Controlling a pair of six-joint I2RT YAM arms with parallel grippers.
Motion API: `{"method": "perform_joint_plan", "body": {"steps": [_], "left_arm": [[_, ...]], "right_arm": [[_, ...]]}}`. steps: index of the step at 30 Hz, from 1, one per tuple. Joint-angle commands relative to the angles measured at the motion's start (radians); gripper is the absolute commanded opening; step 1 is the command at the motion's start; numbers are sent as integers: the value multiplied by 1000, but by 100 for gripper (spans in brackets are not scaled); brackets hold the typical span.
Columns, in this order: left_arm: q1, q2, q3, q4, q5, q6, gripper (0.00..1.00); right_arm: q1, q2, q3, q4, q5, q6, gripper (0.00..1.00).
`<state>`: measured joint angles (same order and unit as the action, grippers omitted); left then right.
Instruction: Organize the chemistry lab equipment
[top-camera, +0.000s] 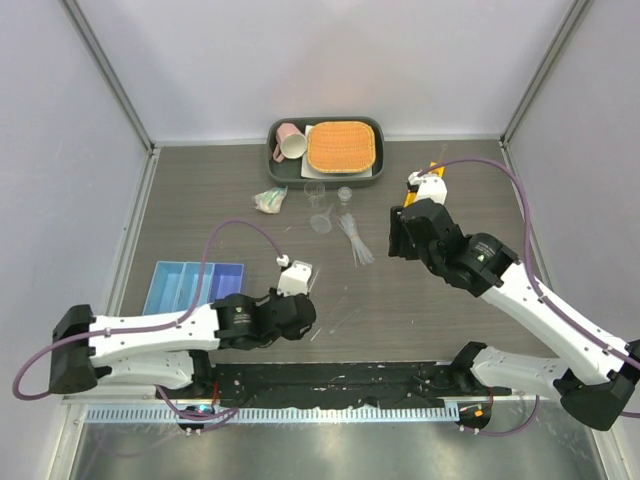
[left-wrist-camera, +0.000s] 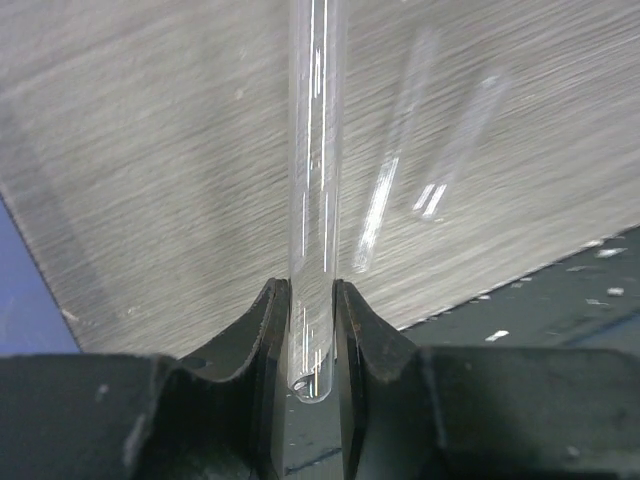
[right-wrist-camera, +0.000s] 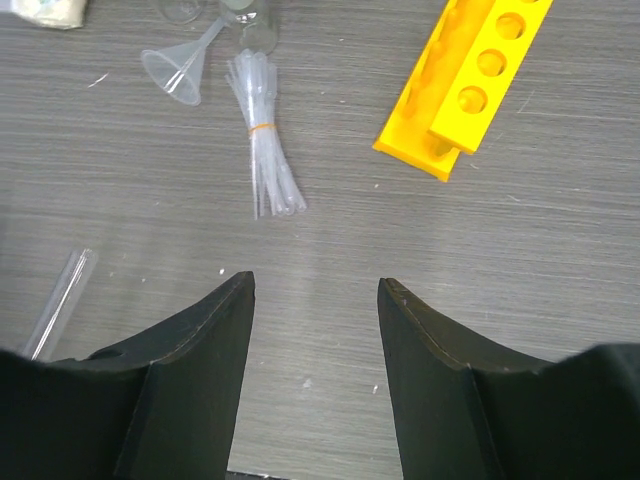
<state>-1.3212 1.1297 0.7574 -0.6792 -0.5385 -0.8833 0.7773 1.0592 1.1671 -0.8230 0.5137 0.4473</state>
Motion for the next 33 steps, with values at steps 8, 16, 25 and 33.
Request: {"method": "perform_joint_plan", "body": {"steps": [8,16,25,33], "left_arm": [[175,-205,140,236,534,311,5],[310,-209,94,469,931,328,5],[393,-246,-30,724,1224,285,4],[439,-341,-135,829,1316,244,4]], "right_arm": [[5,-117,-23,123,-299,-88,60],[4,-243,22,140,-637,-88,59],[4,-288,-23,209,-837,-36,57],[4,-295,98,125,-859,-48,57]]}}
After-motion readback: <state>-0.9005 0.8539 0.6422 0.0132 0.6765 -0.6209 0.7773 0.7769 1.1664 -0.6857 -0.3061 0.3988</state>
